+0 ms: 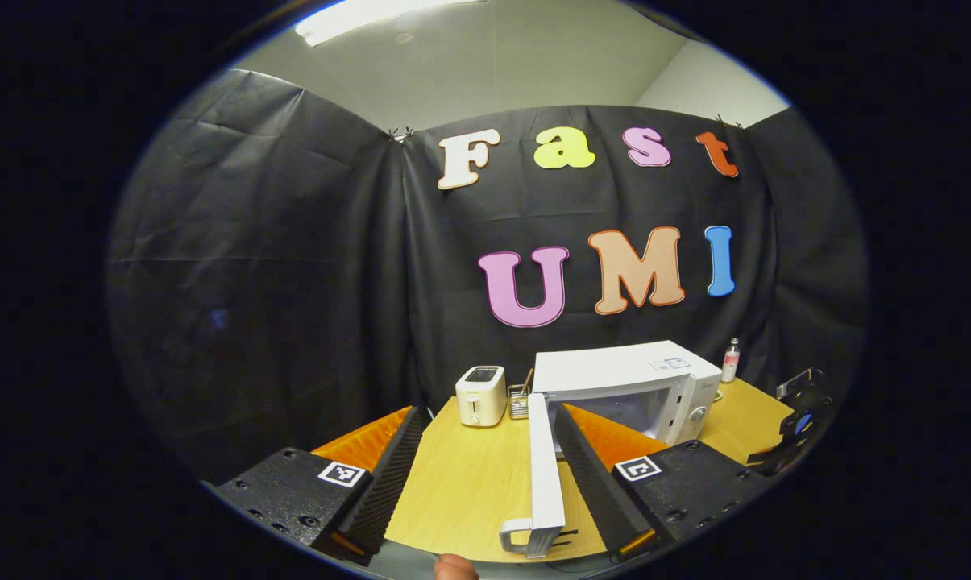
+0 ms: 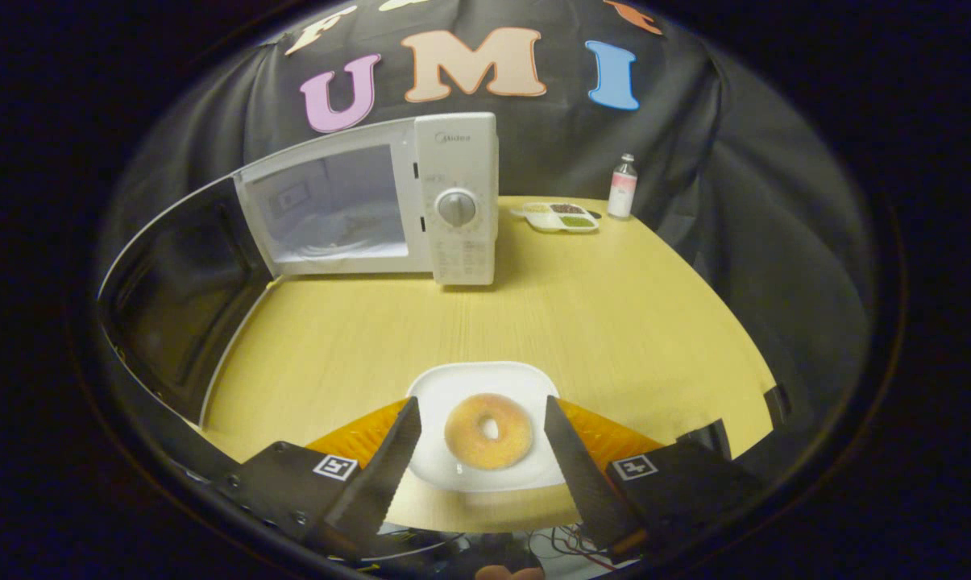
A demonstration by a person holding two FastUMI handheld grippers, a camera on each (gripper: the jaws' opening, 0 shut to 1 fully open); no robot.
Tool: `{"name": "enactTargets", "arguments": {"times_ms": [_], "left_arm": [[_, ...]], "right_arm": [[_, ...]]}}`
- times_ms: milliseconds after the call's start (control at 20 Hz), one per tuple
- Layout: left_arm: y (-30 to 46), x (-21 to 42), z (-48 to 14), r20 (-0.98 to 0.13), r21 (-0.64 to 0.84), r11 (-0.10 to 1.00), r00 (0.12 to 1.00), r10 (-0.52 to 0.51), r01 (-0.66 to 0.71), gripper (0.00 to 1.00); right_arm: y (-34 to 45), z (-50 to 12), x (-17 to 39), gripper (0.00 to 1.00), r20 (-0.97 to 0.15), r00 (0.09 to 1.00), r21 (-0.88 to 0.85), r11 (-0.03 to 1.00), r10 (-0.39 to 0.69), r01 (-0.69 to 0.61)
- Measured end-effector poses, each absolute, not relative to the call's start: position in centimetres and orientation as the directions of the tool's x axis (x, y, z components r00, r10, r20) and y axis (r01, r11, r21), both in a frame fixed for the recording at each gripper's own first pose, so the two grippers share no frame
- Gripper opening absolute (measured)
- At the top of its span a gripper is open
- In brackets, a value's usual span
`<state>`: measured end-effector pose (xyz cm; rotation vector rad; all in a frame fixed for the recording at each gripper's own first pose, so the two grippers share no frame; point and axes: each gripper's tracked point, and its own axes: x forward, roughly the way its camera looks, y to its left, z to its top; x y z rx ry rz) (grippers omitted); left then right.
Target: Open the microwave oven with the left hand, put the food in, and close the microwave oven.
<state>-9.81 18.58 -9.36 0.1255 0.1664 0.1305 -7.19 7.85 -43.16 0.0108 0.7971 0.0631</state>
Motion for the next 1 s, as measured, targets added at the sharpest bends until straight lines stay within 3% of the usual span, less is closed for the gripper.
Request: {"name": "enactTargets", "arguments": {"times_ms": [100, 250, 300, 350, 400, 800, 1000], "left_arm": [[18.6, -9.9, -9.0, -0.148, 0.142, 0.982, 0.978, 0.148, -0.127, 0.92], [18.6, -10.1, -8.9, -0.148, 0.138, 0.98, 0.976, 0.161, -0.141, 1.0], [18.6, -10.2, -8.8, -0.148, 0.138, 0.98, 0.975, 0.166, -0.146, 0.96], [18.6, -10.1, -8.8, -0.146, 0.14, 0.979, 0.975, 0.17, -0.149, 1.0], [18.7, -10.1, -8.8, -0.145, 0.141, 0.978, 0.974, 0.175, -0.155, 0.96], [18.5, -9.9, -8.6, -0.137, 0.143, 0.975, 0.973, 0.188, -0.168, 0.97], [18.1, -9.5, -9.1, -0.15, 0.143, 0.977, 0.973, 0.177, -0.155, 0.97]], "right_arm": [[8.0, -44.4, -6.9, 0.98, -0.729, 0.682, 0.034, 0.998, 0.062, -0.054], [7.8, -45.8, -6.7, 0.98, -0.75, 0.659, 0.03, 0.998, 0.055, -0.05], [7.9, -46.1, -6.7, 0.98, -0.756, 0.652, 0.028, 0.998, 0.055, -0.052], [8.0, -46.4, -6.6, 0.98, -0.76, 0.647, 0.029, 0.998, 0.059, -0.057], [8.1, -46.7, -6.7, 0.98, -0.763, 0.644, 0.025, 0.998, 0.06, -0.063], [8.0, -48.6, -7.0, 0.99, -0.795, 0.604, 0.029, 0.997, 0.066, -0.07], [8.4, -49.1, -7.2, 0.8, -0.809, 0.582, 0.047, 0.996, 0.082, -0.075]]}}
